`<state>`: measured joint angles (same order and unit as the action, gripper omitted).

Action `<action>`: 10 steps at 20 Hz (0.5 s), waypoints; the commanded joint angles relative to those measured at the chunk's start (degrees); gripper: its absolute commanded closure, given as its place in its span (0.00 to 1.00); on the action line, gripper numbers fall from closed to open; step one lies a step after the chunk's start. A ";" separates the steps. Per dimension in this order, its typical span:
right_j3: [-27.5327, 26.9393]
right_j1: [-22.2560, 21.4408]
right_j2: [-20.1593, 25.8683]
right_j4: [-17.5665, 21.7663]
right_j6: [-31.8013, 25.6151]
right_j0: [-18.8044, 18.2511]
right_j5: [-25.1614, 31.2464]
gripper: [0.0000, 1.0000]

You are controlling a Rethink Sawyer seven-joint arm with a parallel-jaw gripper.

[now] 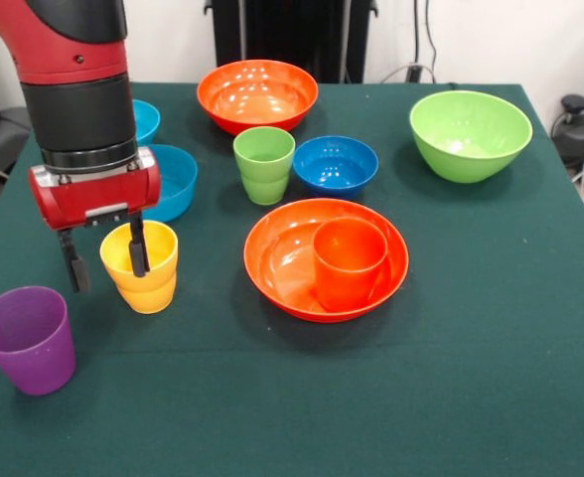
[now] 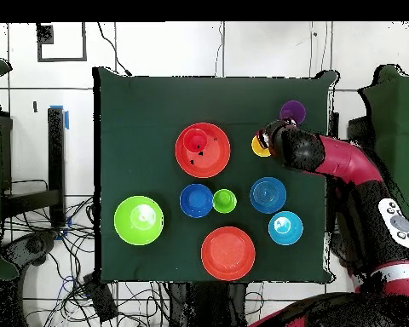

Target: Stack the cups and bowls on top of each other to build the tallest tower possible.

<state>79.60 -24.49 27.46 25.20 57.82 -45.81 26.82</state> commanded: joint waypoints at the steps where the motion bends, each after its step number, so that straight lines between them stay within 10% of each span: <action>1: 2.16 1.60 1.82 2.28 -2.36 2.70 5.79 0.00; 10: 3.45 1.31 3.06 1.28 -1.93 1.14 5.79 0.00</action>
<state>80.52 -24.32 28.50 25.19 57.82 -45.83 27.04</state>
